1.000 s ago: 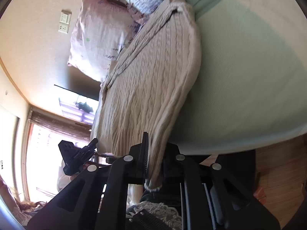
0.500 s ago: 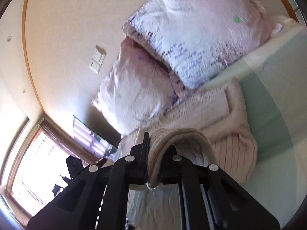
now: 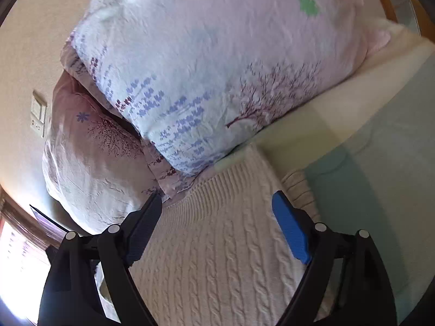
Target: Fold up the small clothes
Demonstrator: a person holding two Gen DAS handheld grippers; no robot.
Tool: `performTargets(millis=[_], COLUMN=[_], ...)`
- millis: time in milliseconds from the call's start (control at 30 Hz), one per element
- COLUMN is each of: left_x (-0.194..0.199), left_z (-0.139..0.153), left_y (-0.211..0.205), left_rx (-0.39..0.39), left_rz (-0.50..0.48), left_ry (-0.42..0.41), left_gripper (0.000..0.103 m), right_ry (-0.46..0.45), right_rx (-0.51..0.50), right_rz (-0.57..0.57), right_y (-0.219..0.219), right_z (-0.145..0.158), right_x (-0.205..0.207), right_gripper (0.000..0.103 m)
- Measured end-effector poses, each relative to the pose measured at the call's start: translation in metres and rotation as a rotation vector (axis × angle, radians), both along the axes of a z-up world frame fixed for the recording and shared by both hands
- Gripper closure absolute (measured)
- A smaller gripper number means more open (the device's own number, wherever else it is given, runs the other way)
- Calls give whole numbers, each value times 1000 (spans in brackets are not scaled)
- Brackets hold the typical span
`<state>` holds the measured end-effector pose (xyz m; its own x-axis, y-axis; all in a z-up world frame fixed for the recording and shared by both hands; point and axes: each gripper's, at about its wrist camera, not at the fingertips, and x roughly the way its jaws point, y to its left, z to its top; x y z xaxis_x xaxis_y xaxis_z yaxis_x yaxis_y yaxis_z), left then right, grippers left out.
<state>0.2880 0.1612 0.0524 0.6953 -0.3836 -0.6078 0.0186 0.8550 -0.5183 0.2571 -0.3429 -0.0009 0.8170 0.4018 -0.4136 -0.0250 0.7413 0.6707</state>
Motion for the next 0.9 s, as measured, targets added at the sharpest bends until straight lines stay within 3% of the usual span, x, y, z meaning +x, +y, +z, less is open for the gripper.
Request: performTargets(millis=[67,233,333,367,400,467,567,633,700,767,833,900], left_x=[-10,-5,-4,-2,0,1,1,2,7,18,33,49], left_z=[-10,-42,-45,-48,-52,-54,-26,7,38,51,43,19], left_y=[4,-15,-22,-22,-22,-26,-42,-75,-127,-183,-243,-298], left_rx=[-31,-19,7,-14,-53,-107,-230,-243,-309,-400,-509,-659], left_rz=[-50,-109,-51,-41,-43,-28,-83,-154,-269,-381,-500,-611], left_ry=[44,199,172,179,196,216,157,78,-5,-47,-35,70], left_gripper=[24,44,50,63,84,87,90,90,90,90,86,65], right_ry=[2,28,27,24,15,0,-29,-55,-82,-92,-84,-55], right_rx=[-27,-36,-35,-32,-28,-26,-27,-50,-82,-90,-73,-82], right_rz=[14,70,111,122,131,135,114,78,34,-19,-48,-54], right_y=[-7,-1,7,8,7,0,-16,-30,-41,-55,-64,-67], right_z=[1,-1,-1,0,1,3,7,12,18,20,19,16], right_x=[-8,-15,-20,-24,-29,-37,-51,-60,-67,-71,-68,-58], right_gripper=[18,18,18,18,18,18,18,18,18,18,18,18])
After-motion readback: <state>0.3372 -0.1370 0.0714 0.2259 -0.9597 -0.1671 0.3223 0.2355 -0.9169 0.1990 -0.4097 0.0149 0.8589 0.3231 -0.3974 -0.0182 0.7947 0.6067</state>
